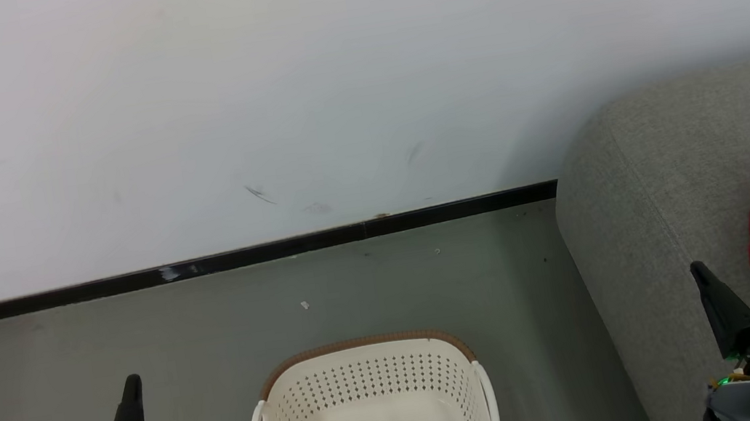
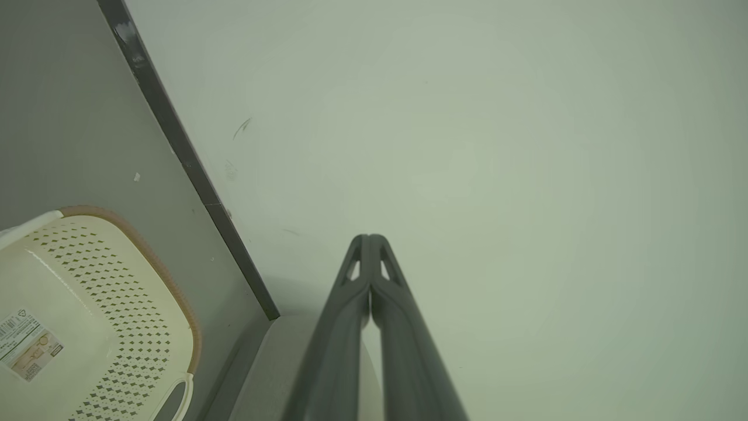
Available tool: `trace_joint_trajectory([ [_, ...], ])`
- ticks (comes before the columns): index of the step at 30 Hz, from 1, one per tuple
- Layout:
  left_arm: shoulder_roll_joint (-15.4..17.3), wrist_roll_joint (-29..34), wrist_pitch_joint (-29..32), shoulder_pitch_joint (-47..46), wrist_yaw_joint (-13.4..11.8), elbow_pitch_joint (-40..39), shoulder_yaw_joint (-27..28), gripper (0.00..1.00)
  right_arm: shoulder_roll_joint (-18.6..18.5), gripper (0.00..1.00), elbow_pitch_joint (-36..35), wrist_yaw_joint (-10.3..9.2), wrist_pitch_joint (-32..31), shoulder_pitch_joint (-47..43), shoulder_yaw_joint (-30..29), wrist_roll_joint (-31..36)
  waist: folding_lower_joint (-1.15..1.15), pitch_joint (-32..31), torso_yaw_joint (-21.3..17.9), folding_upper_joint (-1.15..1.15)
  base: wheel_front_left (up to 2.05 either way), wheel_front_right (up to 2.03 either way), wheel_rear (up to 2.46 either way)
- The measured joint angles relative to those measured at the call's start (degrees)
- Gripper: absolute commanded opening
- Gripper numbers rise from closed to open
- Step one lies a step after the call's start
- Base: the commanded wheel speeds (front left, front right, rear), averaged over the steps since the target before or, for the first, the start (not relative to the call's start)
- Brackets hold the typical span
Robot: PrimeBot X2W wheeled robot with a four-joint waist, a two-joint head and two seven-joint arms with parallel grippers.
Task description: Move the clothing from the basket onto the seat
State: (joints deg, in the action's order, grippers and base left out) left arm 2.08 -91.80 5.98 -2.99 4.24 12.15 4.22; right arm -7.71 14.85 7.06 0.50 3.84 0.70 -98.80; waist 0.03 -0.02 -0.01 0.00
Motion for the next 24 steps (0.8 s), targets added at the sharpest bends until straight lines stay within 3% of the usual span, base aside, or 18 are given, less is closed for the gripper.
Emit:
trace_joint_trajectory([
  [24, 0.0, 0.0, 0.0, 0.0, 0.3, 0.3, 0.0, 0.00, -0.1, 0.00, 0.2, 0.00, 0.0, 0.0, 0.0, 0.0, -0.01, 0.0, 0.0, 0.00, 0.00, 0.00, 0.00],
])
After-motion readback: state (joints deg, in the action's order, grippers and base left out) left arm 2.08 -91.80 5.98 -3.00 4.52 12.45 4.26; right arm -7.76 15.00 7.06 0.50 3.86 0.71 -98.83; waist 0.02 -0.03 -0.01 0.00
